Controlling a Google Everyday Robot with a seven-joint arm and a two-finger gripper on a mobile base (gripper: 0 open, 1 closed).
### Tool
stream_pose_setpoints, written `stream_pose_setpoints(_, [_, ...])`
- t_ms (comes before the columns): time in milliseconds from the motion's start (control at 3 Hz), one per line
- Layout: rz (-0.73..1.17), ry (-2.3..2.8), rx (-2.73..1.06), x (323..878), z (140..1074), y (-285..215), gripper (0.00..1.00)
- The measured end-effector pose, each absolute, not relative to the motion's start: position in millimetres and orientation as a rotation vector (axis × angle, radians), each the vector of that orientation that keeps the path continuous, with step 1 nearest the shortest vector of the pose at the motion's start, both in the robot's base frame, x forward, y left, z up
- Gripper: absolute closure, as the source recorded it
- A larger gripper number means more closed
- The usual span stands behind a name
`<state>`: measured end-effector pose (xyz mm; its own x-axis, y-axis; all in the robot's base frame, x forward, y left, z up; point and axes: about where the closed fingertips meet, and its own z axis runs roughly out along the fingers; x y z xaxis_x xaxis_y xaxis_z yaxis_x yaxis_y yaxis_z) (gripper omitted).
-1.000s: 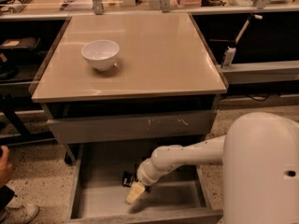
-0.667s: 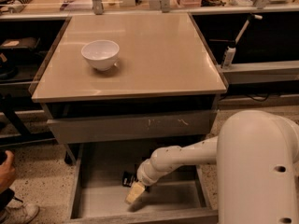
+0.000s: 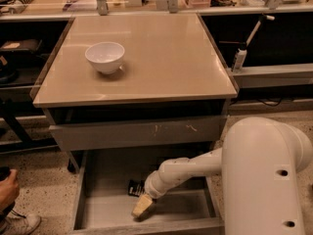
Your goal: Pick rxbar chocolate from middle drawer and place on counter
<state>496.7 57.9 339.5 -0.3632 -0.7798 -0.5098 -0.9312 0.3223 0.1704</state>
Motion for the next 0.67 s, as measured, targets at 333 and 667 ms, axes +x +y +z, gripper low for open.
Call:
stream_pose_setpoints(333, [0.632,2.259,-1.529,496.6,339.3,57.9,0.17])
stream_pose_setpoints(667, [0.632,2.259,-1.529,496.5,339.3,58.0,0.42])
